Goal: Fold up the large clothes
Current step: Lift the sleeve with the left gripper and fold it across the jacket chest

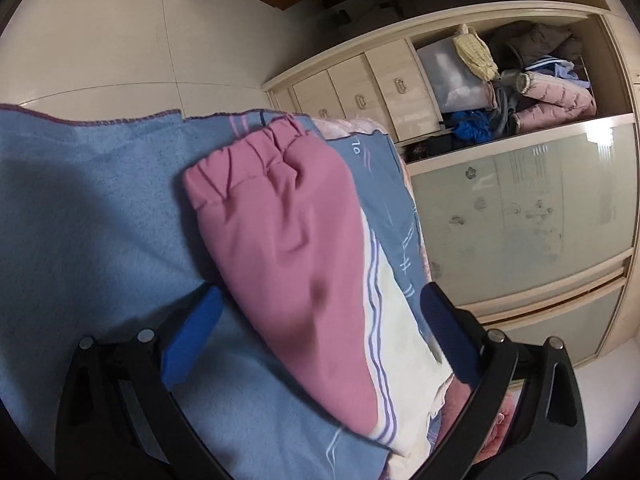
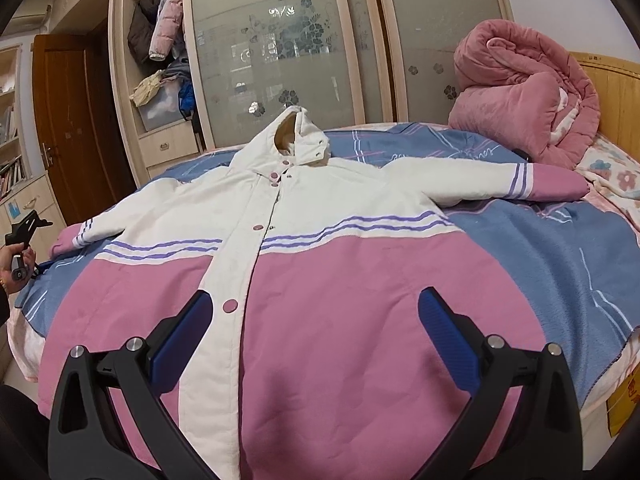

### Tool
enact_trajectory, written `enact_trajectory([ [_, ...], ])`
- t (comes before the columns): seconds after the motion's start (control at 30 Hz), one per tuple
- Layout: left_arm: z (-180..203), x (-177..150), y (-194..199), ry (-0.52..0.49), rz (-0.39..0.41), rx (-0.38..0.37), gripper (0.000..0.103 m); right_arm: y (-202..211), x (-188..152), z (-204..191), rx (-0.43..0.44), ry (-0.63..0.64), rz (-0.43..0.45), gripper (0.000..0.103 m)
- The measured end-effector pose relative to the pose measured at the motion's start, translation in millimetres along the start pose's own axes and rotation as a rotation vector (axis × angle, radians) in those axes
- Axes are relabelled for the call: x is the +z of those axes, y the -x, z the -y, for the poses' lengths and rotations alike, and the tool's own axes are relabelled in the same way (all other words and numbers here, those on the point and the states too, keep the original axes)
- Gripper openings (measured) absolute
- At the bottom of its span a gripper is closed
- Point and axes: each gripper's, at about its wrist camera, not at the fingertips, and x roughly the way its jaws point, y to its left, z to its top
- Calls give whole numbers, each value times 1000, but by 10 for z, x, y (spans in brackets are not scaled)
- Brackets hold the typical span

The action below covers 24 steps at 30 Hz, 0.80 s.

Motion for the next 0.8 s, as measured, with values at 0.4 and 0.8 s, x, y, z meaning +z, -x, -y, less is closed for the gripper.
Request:
enact_trajectory([
  [0.4, -217, 94, -386, 48, 16, -11, 26, -127, -41, -24, -17, 18, -18, 102],
  [0.8, 728, -17, 70, -283, 183, 23, 5, -80, -11, -34, 9, 28, -12, 102],
])
